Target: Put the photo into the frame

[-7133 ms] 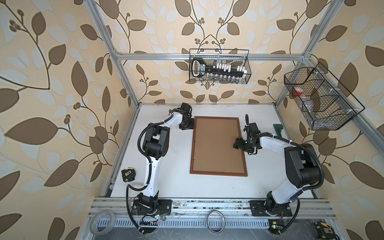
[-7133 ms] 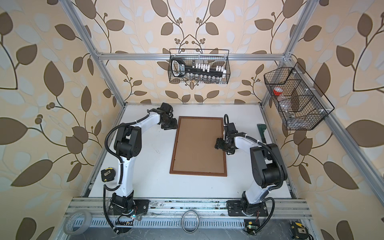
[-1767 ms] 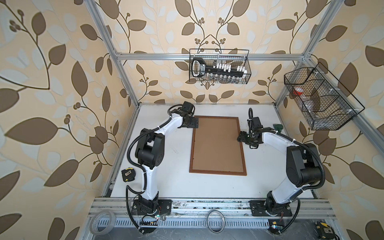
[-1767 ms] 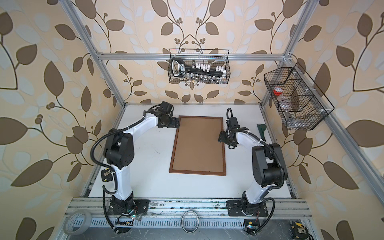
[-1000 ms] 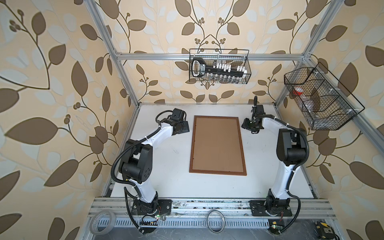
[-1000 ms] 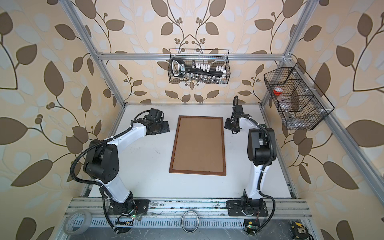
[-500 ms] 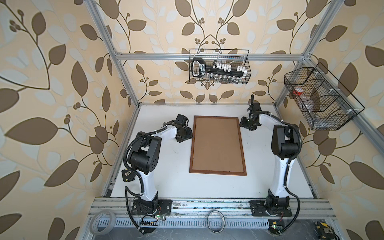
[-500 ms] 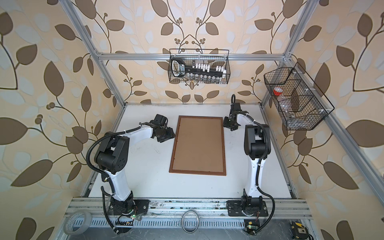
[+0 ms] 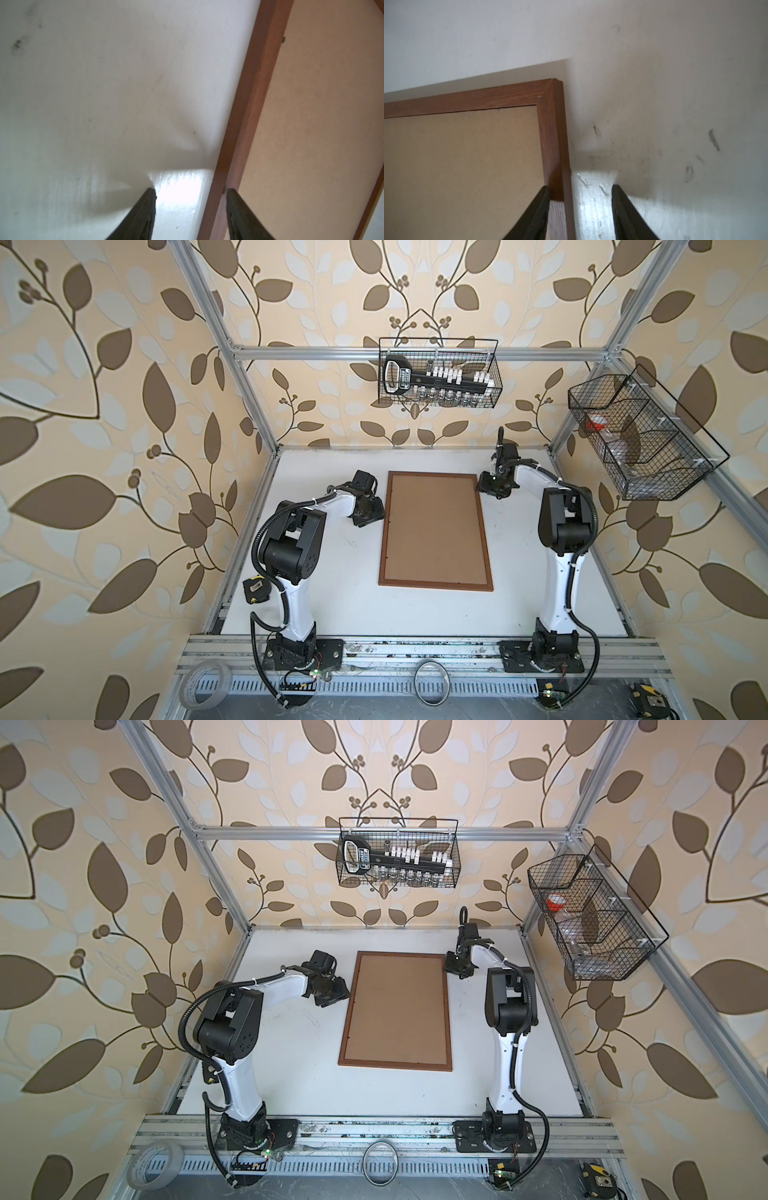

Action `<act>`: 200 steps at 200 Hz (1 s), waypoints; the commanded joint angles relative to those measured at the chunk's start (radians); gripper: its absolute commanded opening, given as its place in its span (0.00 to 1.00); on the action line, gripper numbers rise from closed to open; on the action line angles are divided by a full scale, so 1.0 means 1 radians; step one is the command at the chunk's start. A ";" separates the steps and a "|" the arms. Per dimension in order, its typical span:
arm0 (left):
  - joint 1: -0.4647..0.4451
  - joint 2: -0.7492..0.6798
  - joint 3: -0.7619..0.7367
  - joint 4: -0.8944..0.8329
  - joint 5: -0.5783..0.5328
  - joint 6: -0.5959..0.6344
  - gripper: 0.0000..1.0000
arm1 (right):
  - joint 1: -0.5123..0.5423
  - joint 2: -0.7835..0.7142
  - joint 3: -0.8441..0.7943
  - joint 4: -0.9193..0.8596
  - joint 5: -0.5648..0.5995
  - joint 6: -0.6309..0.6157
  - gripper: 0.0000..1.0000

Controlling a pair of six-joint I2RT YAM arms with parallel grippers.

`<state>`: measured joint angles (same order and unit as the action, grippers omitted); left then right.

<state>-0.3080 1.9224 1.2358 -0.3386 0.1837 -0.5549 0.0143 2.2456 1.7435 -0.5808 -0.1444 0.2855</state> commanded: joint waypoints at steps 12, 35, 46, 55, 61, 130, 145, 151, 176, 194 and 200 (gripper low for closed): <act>-0.004 0.016 0.018 -0.019 0.016 -0.013 0.55 | 0.015 0.048 0.014 -0.065 0.045 -0.043 0.48; -0.004 0.020 0.018 -0.016 0.019 -0.014 0.54 | 0.029 0.052 0.020 -0.084 0.083 -0.061 0.47; -0.004 0.020 0.020 -0.016 0.019 -0.014 0.54 | 0.036 0.057 0.025 -0.098 0.112 -0.069 0.47; -0.004 0.019 0.021 -0.017 0.019 -0.014 0.53 | 0.043 0.061 0.027 -0.107 0.129 -0.075 0.47; -0.004 0.020 0.020 -0.017 0.019 -0.013 0.53 | 0.047 0.062 0.025 -0.109 0.139 -0.078 0.46; -0.003 0.027 0.021 -0.014 0.025 -0.017 0.52 | 0.083 0.096 0.073 -0.171 0.209 -0.091 0.44; -0.004 0.030 0.022 -0.013 0.026 -0.019 0.52 | 0.092 0.108 0.097 -0.190 0.221 -0.093 0.44; -0.003 0.030 0.022 -0.014 0.027 -0.019 0.51 | 0.095 0.113 0.105 -0.195 0.223 -0.094 0.44; -0.003 0.030 0.023 -0.015 0.023 -0.019 0.51 | 0.109 0.131 0.139 -0.221 0.246 -0.094 0.45; -0.003 0.032 0.026 -0.014 0.025 -0.018 0.51 | 0.124 0.153 0.177 -0.258 0.266 -0.098 0.47; -0.003 0.032 0.027 -0.014 0.025 -0.019 0.51 | 0.129 0.158 0.186 -0.266 0.270 -0.098 0.47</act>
<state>-0.3080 1.9331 1.2434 -0.3347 0.1944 -0.5579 0.1097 2.3135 1.9102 -0.7494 0.0986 0.2142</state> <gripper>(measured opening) 0.510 0.468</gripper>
